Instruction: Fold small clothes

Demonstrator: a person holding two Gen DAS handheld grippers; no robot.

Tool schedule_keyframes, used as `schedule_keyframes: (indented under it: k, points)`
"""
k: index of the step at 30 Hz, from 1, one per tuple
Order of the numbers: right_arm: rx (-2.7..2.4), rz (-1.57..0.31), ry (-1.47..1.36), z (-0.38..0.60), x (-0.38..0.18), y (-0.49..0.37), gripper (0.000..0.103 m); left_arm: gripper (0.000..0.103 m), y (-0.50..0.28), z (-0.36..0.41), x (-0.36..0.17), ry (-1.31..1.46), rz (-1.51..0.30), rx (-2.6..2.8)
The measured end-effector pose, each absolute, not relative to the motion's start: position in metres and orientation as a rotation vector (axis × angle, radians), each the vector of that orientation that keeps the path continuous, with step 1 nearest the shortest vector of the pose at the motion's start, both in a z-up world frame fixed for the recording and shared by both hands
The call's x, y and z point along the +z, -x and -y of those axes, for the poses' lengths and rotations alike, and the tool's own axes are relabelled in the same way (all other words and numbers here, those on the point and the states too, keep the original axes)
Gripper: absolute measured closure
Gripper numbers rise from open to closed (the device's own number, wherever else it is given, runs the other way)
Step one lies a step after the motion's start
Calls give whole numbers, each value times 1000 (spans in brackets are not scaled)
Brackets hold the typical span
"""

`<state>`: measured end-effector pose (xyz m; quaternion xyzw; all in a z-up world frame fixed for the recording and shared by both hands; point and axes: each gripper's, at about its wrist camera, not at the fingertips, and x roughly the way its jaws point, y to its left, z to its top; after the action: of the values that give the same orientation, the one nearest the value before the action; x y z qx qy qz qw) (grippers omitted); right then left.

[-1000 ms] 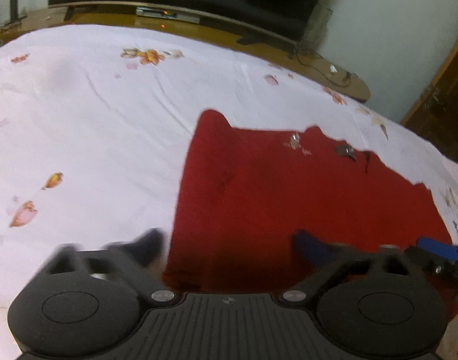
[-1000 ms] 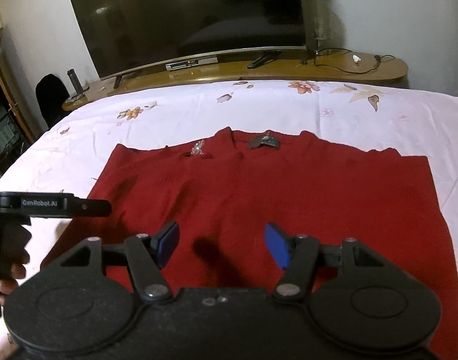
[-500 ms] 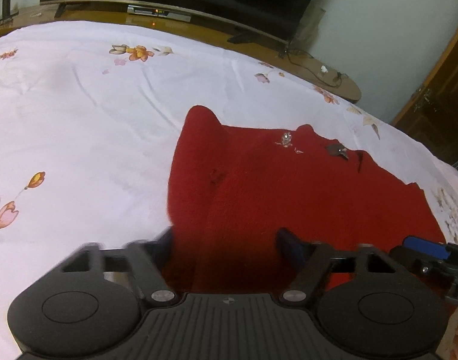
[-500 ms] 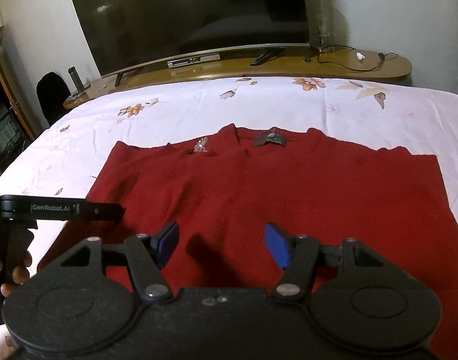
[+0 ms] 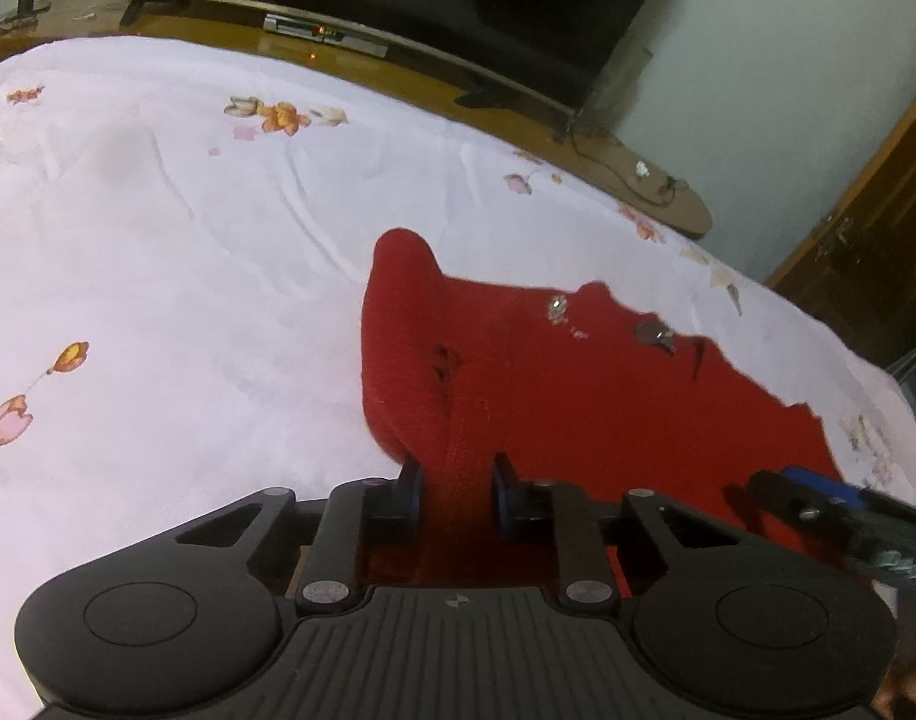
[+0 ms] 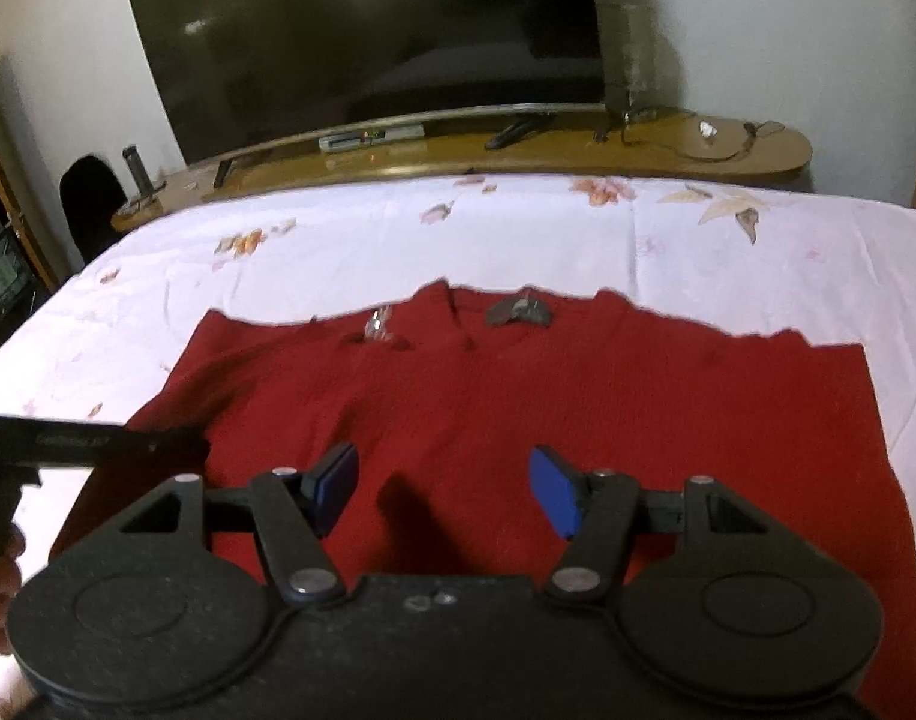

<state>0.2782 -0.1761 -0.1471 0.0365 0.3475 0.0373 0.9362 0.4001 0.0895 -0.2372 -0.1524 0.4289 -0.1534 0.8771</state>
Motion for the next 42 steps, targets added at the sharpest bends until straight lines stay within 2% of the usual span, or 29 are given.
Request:
schedule_keyframes:
  k: [3, 6, 10, 16, 18, 22, 28, 34, 42]
  points:
    - [24, -819, -14, 176, -171, -292, 40, 83, -397, -85, -224, 329, -861, -351]
    - [34, -804, 14, 175, -174, -291, 38, 83, -394, -73, -208, 355, -837, -416]
    - [66, -741, -190, 199, -157, -281, 39, 83, -395, -41, -194, 353, -828, -513]
    - [56, -709, -343, 241, -144, -263, 39, 84, -398, 23, -198, 339, -868, -623]
    - [35, -696, -389, 260, -142, -254, 39, 92, -397, 46, -206, 323, -901, -656]
    - [43, -700, -519, 289, -147, -239, 37, 91, -392, 71, -217, 261, -929, -636]
    - [50, -703, -630, 305, -154, -231, 35, 91, -376, 59, -181, 238, -884, -641]
    - [117, -719, -596, 284, -147, -244, 34, 91, -362, 12, -153, 296, -829, -578]
    - [208, -789, -596, 246, -150, -264, 31, 91, -356, -19, -188, 237, -886, -457]
